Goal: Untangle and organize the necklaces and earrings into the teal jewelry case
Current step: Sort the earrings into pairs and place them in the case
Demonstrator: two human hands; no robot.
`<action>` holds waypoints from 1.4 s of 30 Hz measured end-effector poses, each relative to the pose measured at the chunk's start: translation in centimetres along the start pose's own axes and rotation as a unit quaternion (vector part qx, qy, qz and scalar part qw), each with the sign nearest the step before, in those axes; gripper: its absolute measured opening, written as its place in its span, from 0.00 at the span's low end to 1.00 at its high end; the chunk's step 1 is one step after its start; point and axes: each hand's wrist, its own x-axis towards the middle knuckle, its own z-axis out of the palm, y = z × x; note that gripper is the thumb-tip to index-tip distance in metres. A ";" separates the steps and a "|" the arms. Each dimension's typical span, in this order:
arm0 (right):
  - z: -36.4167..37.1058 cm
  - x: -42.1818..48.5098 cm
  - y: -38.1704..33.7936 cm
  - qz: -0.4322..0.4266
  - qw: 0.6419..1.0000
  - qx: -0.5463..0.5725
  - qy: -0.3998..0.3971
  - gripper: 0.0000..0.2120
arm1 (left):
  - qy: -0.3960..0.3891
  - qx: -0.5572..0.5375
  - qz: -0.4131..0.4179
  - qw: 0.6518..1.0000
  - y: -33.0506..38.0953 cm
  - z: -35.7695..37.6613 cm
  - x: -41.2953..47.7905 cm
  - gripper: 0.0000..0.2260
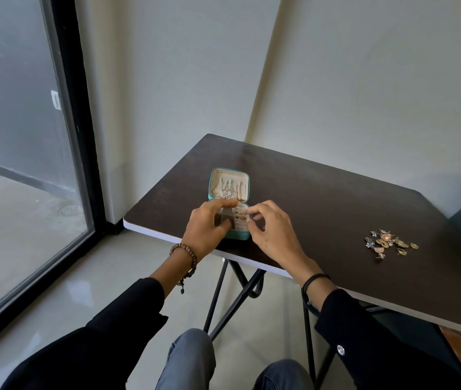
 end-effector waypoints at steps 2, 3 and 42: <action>-0.2 -0.1 -0.1 0.009 1.000 0.008 0.008 0.07 | 0.003 0.051 0.020 0.999 0.2 0.0 0.0 0.17; -0.3 -0.1 -0.2 0.012 1.000 0.011 0.012 0.07 | 0.005 0.078 0.033 0.996 0.4 0.0 -0.1 0.16; -17.8 -11.7 19.4 0.210 0.955 0.013 0.207 0.09 | -0.191 -0.017 0.124 0.974 15.6 25.7 1.0 0.13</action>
